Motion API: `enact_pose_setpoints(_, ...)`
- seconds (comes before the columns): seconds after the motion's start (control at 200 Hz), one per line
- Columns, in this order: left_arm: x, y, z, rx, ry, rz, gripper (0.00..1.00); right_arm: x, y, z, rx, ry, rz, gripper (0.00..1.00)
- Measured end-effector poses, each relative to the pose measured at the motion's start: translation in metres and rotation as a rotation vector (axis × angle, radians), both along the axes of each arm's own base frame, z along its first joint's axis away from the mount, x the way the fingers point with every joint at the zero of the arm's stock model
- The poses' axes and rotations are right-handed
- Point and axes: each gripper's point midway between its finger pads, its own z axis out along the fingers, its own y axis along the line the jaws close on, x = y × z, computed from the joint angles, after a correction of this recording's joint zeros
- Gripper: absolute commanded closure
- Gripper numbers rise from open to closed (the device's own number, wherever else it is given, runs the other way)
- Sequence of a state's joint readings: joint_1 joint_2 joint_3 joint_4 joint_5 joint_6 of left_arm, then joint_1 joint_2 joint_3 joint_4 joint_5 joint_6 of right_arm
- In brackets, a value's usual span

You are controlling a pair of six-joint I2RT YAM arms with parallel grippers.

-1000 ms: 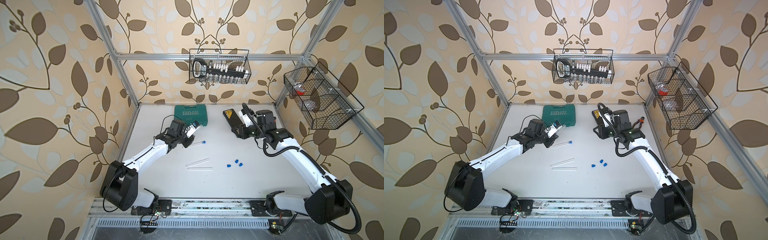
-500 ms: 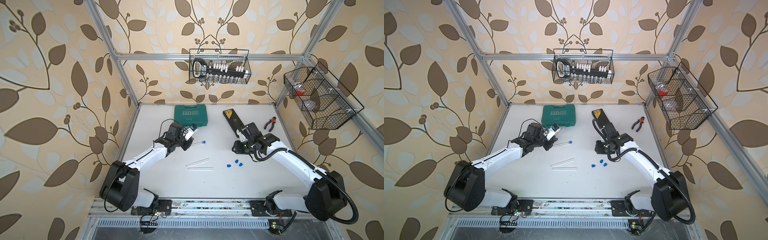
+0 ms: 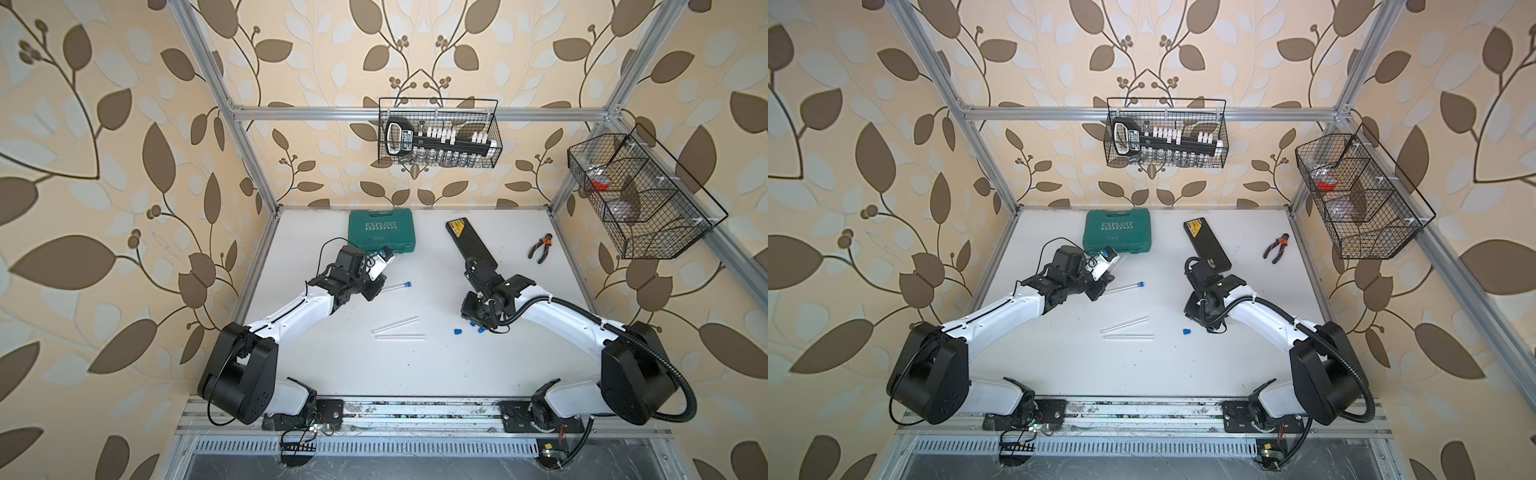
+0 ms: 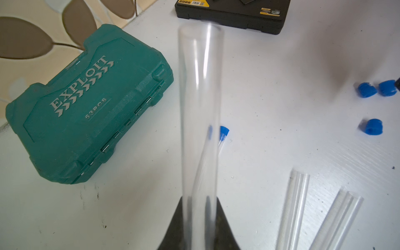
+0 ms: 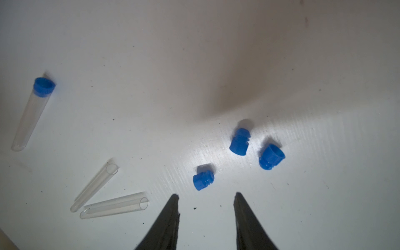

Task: Insert stoppers into test tubes
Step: Pick up the stopper from the center of the board.

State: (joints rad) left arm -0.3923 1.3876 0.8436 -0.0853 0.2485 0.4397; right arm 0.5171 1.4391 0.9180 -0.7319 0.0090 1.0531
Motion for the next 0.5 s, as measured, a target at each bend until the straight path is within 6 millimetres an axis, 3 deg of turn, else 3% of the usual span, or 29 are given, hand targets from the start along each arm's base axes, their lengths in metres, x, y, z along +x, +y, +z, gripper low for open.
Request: enact_pose_setpoints(0.5, 0.002, 0.003, 0.002, 0.011, -0.011, 0.018, 1.0, 0.004, -0.01, -0.024, -0.088, 0.056, -0.062, 0.64)
